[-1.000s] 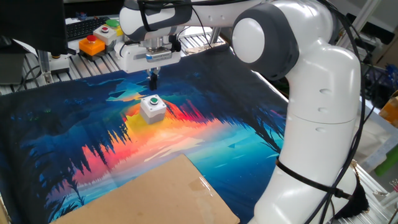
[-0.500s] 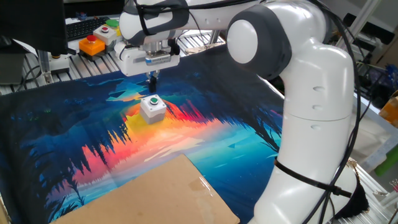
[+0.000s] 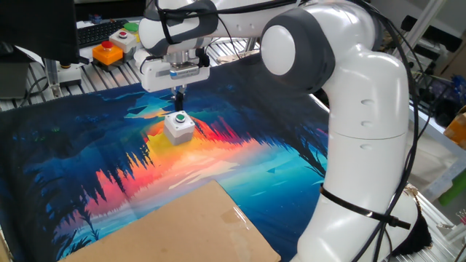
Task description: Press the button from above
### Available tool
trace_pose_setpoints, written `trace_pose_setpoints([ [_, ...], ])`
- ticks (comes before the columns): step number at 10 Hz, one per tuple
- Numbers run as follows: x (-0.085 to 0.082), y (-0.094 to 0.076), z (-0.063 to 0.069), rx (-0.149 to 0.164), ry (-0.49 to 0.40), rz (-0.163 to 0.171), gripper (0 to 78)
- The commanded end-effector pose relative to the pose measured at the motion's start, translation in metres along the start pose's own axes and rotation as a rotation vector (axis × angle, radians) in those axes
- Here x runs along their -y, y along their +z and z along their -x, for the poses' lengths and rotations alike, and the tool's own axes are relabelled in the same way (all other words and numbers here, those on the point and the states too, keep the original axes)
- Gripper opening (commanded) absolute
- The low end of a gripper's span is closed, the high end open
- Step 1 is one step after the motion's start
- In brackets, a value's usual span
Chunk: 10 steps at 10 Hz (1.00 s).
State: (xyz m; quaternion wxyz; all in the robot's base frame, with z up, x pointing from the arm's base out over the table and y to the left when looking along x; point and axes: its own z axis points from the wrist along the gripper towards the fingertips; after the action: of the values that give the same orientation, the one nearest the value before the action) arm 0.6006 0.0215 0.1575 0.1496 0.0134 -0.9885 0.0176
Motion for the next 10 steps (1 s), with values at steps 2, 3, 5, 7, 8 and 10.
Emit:
trace_pose_setpoints([
  [2, -0.0058, 0.0109, -0.01, -0.016, 0.008, -0.004, 0.0],
  [3, -0.0057, 0.0108, -0.0099, -0.02, 0.01, -0.007, 0.0],
  [5, -0.0045, 0.0115, -0.0091, -0.022, 0.004, -0.016, 0.0],
  [7, -0.0002, 0.0135, -0.0065, -0.022, -0.007, -0.018, 0.0],
  [8, 0.0015, 0.0143, -0.0055, -0.022, -0.01, -0.018, 0.0],
  [10, 0.002, 0.0146, -0.0055, -0.023, -0.011, -0.018, 0.0],
])
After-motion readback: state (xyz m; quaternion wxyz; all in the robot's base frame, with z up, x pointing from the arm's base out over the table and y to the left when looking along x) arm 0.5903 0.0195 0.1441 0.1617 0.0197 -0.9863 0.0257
